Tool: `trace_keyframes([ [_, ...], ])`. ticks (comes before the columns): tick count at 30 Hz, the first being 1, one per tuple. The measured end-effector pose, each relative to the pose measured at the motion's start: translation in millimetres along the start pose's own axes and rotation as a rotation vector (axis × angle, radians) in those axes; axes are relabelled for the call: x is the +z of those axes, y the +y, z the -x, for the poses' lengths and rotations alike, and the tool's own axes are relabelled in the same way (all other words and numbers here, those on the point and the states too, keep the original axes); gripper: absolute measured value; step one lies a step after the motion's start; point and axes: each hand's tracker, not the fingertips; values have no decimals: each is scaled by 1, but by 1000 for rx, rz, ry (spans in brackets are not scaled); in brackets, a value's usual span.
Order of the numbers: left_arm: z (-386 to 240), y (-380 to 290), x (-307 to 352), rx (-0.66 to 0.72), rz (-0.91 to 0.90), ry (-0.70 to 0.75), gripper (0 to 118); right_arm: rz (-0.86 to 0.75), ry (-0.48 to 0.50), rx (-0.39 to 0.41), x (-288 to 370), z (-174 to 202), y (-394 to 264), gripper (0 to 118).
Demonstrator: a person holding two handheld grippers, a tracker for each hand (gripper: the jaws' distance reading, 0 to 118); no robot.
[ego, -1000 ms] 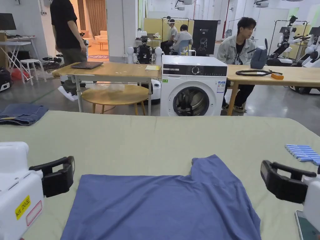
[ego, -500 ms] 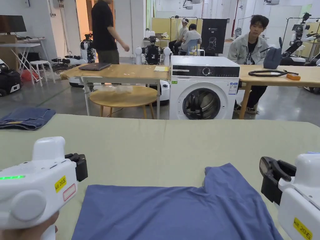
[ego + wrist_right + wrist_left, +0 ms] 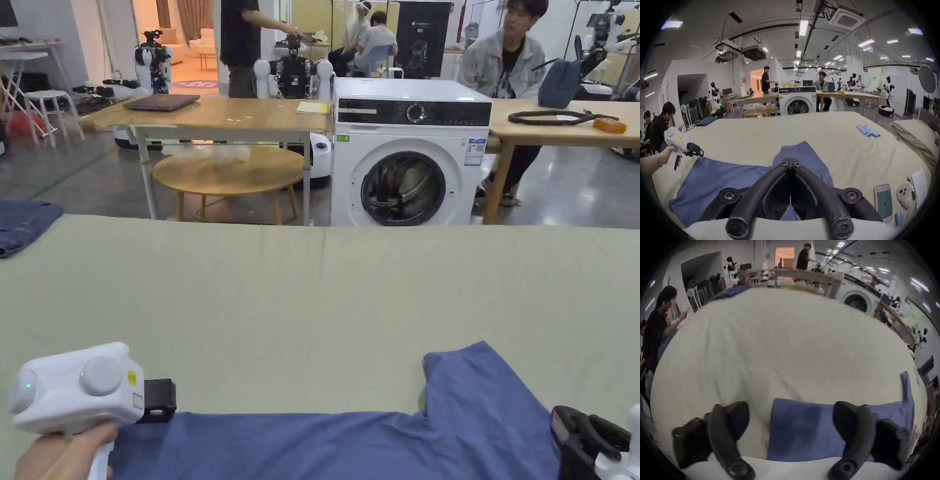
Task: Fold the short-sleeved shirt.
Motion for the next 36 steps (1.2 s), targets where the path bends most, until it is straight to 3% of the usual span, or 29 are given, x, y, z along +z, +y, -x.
trace_keyframes([
  [2, 0, -8, -19, -14, 42, 21, 88, 24, -10, -3, -10, -1, -8, 0],
  [4, -6, -18, -8, -61, -43, 38, 87, 49, -8, -2, -16, -4, -14, 0],
  [6, -11, -22, 1, -104, -67, 55, 73, 73, -13, -1, -25, -5, -19, 0],
  [8, -16, -27, 12, -158, -121, 73, 16, 116, -30, -24, -38, -13, -16, 0],
  [9, -17, -29, 15, -186, -110, 24, 0, 152, -35, -51, -48, -19, -15, 11],
  [11, -20, -35, 17, -189, -107, 36, 0, 210, -57, -74, -71, -33, -10, 93],
  [12, -19, -37, 16, -206, -113, 35, 0, 264, -75, -78, -87, -41, -9, 118],
  [16, -15, -42, 18, -175, -120, 11, 0, 393, -145, -87, -134, -70, -3, 118],
  [18, -13, -44, 19, -166, -122, 5, 0, 448, -161, -141, -153, -80, -3, 117],
  [19, -14, -45, 18, -167, -122, 6, 0, 475, -154, -165, -166, -87, -16, 108],
  [21, -15, -47, 21, -174, -125, 8, 0, 544, -143, -170, -178, -88, -19, 77],
  [22, -15, -47, 22, -176, -124, 9, 0, 566, -182, -136, -180, -83, -21, 72],
  [23, -15, -48, 25, -174, -125, 8, 0, 542, -222, -60, -180, -79, -29, 55],
  [24, -15, -49, 27, -168, -132, 4, 0, 490, -176, -47, -172, -74, -25, 8],
  [25, -14, -50, 31, -164, -136, 2, 0, 450, -180, -32, -164, -71, -20, 0],
  [27, -13, -53, 46, -150, -158, -11, 0, 366, -132, -36, -139, -61, -23, 0],
  [30, -14, -64, 82, -131, -262, -20, 0, 261, -99, 19, -97, -40, -10, 0],
  [36, -8, -91, 182, -101, -472, -45, 0, 2, -56, 34, -5, -34, 32, 0],
])
